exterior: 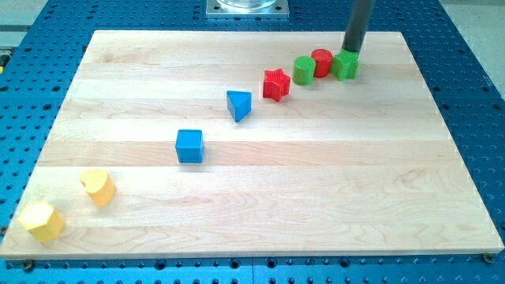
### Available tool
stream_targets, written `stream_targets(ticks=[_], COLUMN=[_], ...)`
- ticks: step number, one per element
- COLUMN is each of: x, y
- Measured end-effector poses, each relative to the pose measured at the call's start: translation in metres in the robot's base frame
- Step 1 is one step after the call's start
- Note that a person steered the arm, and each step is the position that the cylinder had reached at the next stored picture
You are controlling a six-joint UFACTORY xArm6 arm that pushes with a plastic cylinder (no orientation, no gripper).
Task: Separate the red circle and green circle
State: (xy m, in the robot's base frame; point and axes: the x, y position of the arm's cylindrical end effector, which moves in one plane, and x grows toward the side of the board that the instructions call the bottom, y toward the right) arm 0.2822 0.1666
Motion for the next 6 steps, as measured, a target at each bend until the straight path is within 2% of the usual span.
stream_targets(ticks=[1, 2, 3, 4, 6], x=[0.003, -0.02, -0.012, 0.024, 0.057], y=[-0.015, -0.006, -0.062, -0.074, -0.1])
